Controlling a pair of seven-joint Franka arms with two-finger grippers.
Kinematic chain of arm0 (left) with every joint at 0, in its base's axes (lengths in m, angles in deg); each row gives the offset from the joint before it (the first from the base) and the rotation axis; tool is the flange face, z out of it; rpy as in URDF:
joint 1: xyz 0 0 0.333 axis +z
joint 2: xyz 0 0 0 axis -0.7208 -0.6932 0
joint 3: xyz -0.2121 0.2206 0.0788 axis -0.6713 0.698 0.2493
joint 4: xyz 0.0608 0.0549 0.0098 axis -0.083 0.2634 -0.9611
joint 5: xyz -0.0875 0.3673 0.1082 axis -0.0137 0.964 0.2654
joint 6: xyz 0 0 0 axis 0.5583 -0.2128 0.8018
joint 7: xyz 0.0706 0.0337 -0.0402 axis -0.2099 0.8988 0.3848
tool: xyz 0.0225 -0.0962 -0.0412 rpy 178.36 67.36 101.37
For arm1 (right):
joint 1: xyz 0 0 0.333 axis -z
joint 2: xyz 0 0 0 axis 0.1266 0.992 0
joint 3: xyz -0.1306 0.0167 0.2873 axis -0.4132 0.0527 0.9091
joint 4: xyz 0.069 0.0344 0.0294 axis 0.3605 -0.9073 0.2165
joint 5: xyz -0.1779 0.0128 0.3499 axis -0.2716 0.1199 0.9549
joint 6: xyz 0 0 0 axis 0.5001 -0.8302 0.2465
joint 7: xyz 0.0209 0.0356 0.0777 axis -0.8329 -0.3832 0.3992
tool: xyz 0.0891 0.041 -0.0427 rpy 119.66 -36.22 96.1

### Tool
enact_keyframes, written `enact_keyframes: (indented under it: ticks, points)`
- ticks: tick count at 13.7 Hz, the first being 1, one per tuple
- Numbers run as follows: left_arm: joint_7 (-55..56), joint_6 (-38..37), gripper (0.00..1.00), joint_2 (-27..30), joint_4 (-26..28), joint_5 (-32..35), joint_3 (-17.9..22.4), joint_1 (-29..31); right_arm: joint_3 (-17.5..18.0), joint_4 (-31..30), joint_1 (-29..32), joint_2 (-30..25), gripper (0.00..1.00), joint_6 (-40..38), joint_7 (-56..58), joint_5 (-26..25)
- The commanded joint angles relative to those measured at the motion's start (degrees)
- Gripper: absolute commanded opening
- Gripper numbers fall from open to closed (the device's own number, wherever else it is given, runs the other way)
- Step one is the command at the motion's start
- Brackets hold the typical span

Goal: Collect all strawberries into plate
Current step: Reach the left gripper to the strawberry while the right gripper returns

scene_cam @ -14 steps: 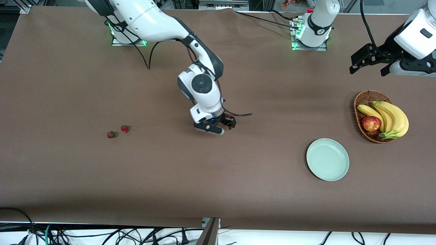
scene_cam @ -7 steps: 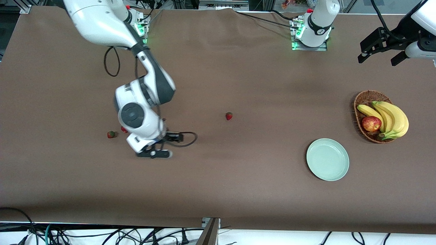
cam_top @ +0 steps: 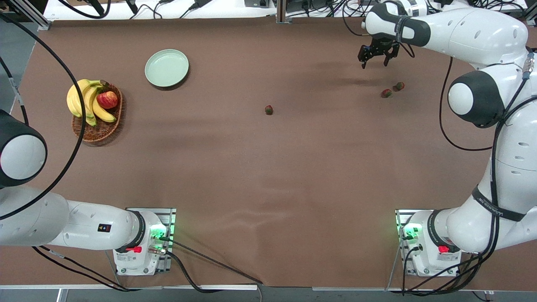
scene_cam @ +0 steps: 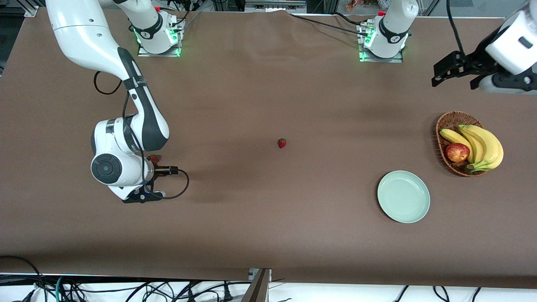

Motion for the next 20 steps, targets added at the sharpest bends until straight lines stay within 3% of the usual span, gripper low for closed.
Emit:
enact_keyframes:
  ticks: [1, 4, 8, 9, 14, 16, 20]
  points:
    - [-0.6, 4.6, 1.00, -1.3, 10.0, 0.6, 0.1, -0.8, -1.3, -10.1, -0.5, -4.9, 1.00, 6.8, 2.4, 0.3]
    - [-0.6, 6.0, 1.00, -1.6, 11.1, 0.5, -0.7, -0.6, -2.2, -17.1, -0.5, -7.2, 1.00, 12.0, 4.0, 0.2]
    - [0.8, 9.1, 1.00, -1.5, 11.5, 0.5, -14.1, 6.2, -4.2, -22.1, -0.5, -8.3, 1.00, 16.4, 7.7, 0.4]
    - [3.5, 10.7, 1.00, -1.6, 12.0, 0.3, -15.5, 6.5, -4.2, -24.1, -0.5, -8.6, 1.00, 18.7, 7.6, 0.5]
    - [17.9, 32.3, 1.00, -4.6, 20.6, 0.6, -22.2, 6.3, -4.2, -26.2, -0.5, -9.2, 1.00, 20.1, 7.5, 0.6]
    - [20.5, 40.6, 1.00, -8.1, 23.1, 0.6, -22.5, 5.4, -4.2, -27.2, -0.5, -9.6, 0.99, 20.3, 7.5, 0.6]
    - [29.0, 52.5, 1.00, -18.1, 22.5, 3.5, -22.4, -1.2, -4.1, -28.8, -0.5, -9.7, 0.98, 22.6, 7.4, 0.7]
